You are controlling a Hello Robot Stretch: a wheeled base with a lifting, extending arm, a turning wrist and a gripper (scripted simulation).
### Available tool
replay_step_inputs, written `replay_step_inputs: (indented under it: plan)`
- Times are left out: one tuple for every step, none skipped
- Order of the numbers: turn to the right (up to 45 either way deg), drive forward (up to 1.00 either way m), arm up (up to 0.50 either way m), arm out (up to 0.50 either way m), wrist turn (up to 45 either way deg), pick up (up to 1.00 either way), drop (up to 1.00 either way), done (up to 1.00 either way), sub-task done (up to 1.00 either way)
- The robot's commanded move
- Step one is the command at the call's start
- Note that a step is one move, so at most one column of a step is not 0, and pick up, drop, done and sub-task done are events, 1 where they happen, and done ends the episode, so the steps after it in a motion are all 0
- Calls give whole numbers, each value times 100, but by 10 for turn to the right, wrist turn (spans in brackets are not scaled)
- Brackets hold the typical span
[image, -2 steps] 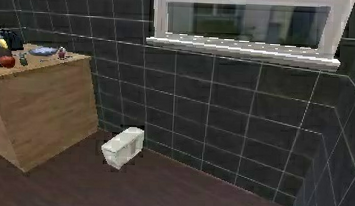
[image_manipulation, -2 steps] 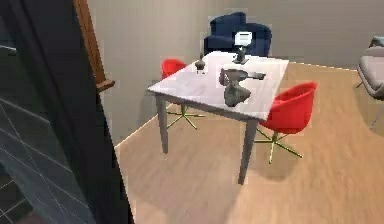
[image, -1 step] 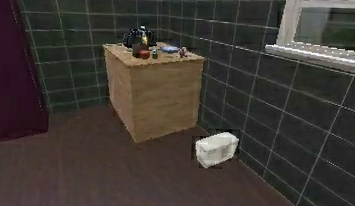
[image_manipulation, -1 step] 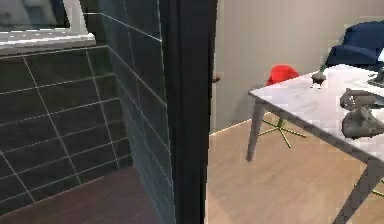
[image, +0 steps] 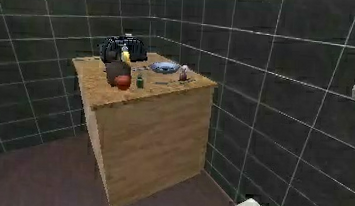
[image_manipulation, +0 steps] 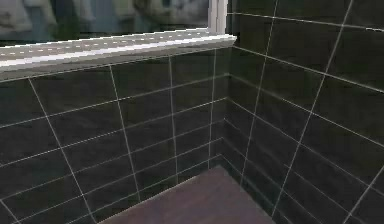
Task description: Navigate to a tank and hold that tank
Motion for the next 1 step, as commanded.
replay_step_inputs:
  plan:
    - [-450, 0, 0, 0, 0, 0, 0, 0, 0]
